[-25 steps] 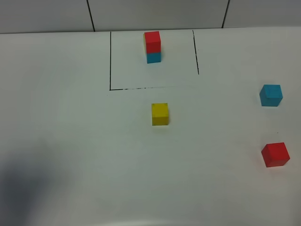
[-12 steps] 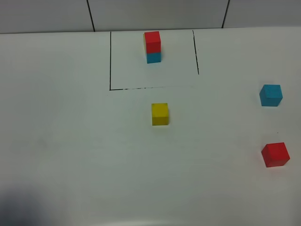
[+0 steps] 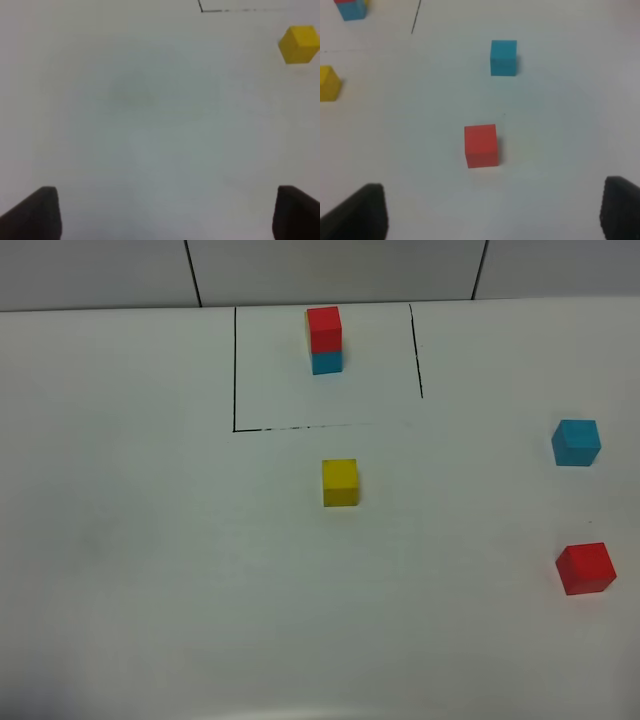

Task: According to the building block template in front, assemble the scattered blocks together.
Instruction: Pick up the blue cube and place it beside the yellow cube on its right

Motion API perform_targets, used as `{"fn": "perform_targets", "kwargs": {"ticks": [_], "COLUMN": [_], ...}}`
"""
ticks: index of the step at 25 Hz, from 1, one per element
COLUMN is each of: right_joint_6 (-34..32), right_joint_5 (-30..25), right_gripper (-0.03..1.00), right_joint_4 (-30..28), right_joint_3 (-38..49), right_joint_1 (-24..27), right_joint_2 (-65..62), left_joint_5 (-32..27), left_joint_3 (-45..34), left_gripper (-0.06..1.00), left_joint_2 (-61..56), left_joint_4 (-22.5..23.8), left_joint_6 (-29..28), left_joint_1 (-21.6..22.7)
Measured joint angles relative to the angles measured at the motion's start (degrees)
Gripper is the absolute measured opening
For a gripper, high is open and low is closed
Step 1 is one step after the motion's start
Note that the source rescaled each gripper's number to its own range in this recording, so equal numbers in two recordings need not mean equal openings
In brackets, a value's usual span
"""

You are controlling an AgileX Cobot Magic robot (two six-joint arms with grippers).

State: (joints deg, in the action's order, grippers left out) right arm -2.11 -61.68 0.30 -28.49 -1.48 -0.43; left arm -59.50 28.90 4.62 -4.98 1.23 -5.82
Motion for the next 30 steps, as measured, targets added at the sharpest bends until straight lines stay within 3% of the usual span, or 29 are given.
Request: {"fn": "perform_targets", "kwargs": {"ticks": [10,24,30], "right_joint_6": [0.0,-0.04,-0.04], "right_joint_5": [0.05,0.05,0.05], "right_gripper": [0.73,0.73,0.73], "right_joint_4": [0.0,0.0,0.0], "right_joint_3": [0.0,0.0,0.0], "right_joint_1": [0.0,0.0,0.0], "right_joint_2": [0.0,0.0,0.0], "left_joint_5": [-0.18,-0.18,-0.18], "left_joint_3": [0.0,0.0,0.0], "left_gripper": [0.75,0.5,0.44], "left_joint_2": [-4.81,-4.76,-4.76], "left_joint_4": [-0.06,-0.06,-0.06], "left_joint_6": [-0.04,-0.04,-0.04], "left_joint_1": [0.0,0.06,4.64]}}
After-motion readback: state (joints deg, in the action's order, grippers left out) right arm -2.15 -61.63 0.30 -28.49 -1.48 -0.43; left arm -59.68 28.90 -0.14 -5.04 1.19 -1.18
